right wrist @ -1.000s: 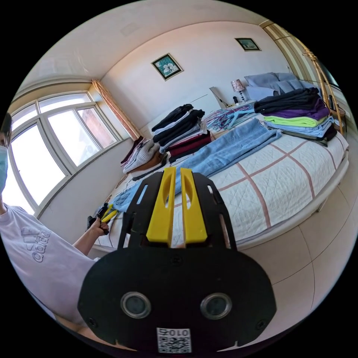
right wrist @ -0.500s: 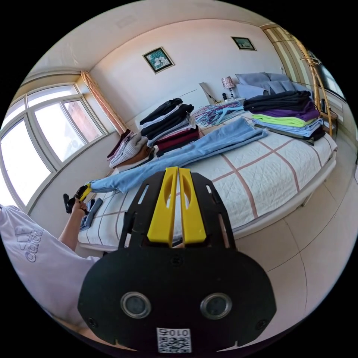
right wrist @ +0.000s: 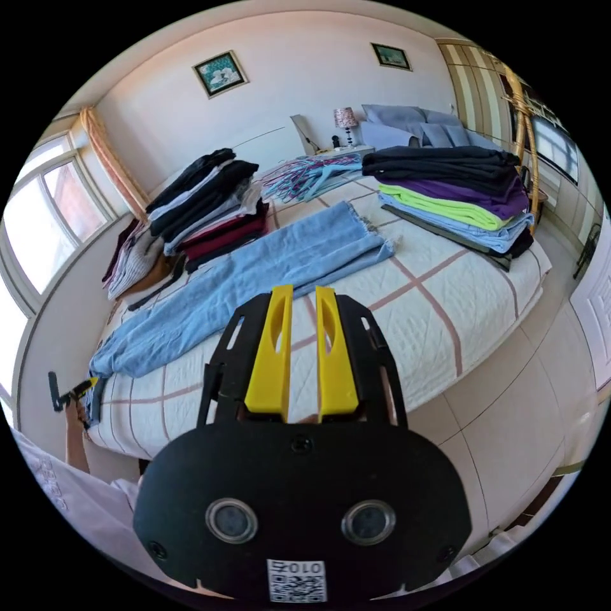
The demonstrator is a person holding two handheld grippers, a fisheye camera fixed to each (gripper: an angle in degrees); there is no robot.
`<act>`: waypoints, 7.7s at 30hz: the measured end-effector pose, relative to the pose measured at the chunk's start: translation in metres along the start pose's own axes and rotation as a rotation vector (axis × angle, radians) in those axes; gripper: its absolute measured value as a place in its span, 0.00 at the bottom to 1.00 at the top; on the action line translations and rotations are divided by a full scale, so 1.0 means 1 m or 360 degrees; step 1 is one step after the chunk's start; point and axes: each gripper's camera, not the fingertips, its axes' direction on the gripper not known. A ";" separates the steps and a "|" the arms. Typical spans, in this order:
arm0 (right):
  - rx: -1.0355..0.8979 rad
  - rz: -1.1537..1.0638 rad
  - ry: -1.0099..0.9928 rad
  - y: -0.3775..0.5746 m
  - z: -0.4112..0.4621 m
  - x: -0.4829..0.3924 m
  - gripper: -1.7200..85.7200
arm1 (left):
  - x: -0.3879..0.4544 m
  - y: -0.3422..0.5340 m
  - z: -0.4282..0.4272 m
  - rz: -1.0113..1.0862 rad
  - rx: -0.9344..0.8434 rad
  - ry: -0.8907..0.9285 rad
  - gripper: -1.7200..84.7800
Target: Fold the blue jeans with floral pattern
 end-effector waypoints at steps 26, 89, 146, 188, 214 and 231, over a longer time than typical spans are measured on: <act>-0.0227 0.0428 0.0123 -0.176 0.118 0.121 0.09 | 0.057 -0.040 0.119 0.0326 -0.0041 0.0248 0.02; -0.0593 -0.1517 0.0207 -0.156 0.177 -0.178 0.13 | 0.040 -0.196 0.268 0.1094 -0.0413 -0.0019 0.10; -0.0419 -0.0987 -0.0524 0.096 0.110 -0.383 0.10 | 0.153 -0.098 0.209 0.1418 -0.0479 0.0358 0.11; 0.0086 -0.1366 -0.0191 0.220 0.110 -0.490 0.15 | 0.034 -0.170 0.251 0.0909 -0.0636 0.1057 0.09; -0.0364 -0.1237 -0.0224 0.244 0.086 -0.434 0.03 | -0.162 0.011 0.071 -0.0324 0.0120 0.0257 0.24; 0.0172 -0.0365 -0.0157 0.157 0.049 -0.211 0.11 | -0.120 -0.014 0.072 -0.0192 0.0169 0.0117 0.16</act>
